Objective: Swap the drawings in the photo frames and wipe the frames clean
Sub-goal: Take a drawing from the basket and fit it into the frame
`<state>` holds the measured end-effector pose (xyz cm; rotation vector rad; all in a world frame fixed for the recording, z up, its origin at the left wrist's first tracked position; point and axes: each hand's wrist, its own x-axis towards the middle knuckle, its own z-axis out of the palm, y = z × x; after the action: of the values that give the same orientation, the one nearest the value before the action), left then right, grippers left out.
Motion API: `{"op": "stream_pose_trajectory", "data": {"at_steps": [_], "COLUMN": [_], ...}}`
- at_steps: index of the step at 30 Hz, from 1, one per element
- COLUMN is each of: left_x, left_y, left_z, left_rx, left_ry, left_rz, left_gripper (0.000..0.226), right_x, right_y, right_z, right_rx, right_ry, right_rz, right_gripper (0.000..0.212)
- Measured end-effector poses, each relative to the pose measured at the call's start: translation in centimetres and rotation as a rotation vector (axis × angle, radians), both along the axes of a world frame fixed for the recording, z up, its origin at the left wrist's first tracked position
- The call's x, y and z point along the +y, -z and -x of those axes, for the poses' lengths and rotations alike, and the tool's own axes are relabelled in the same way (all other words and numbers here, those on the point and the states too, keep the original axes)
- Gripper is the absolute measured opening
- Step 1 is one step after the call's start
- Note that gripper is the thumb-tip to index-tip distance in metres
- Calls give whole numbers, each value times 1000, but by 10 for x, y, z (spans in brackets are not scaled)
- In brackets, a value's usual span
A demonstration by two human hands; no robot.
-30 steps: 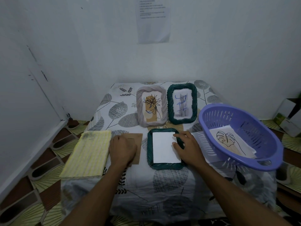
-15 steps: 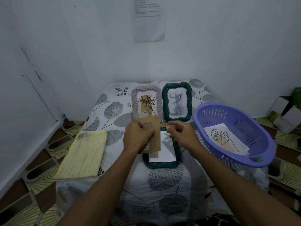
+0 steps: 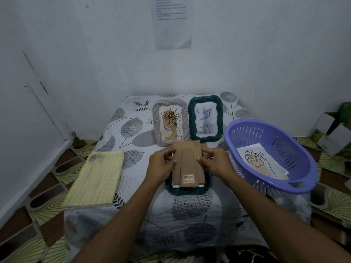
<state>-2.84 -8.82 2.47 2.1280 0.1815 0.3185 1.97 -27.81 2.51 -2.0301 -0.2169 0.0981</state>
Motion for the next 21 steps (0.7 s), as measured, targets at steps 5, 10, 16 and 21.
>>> {"op": "stream_pose_trajectory", "data": {"at_steps": [5,10,16,21], "left_x": [2,3,5,7], "left_y": [5,10,13,17], "left_z": [2,2,3,3], "left_rx": [-4,-12,-5,-15], "left_ry": [14,16,15,48], "left_rz": [20,-24,-73,-118], "left_gripper": [41,41,42,43], "right_x": [-3,-2,1,2], "right_y": [4,9,11,12], "right_z": [-1,1,-1,-3], "right_rx": [-43,-74,-88,-94], "right_ry": [-25,-24,-26,-31], "right_rz": [76,120,185,233], "right_gripper": [42,38,40,41]}}
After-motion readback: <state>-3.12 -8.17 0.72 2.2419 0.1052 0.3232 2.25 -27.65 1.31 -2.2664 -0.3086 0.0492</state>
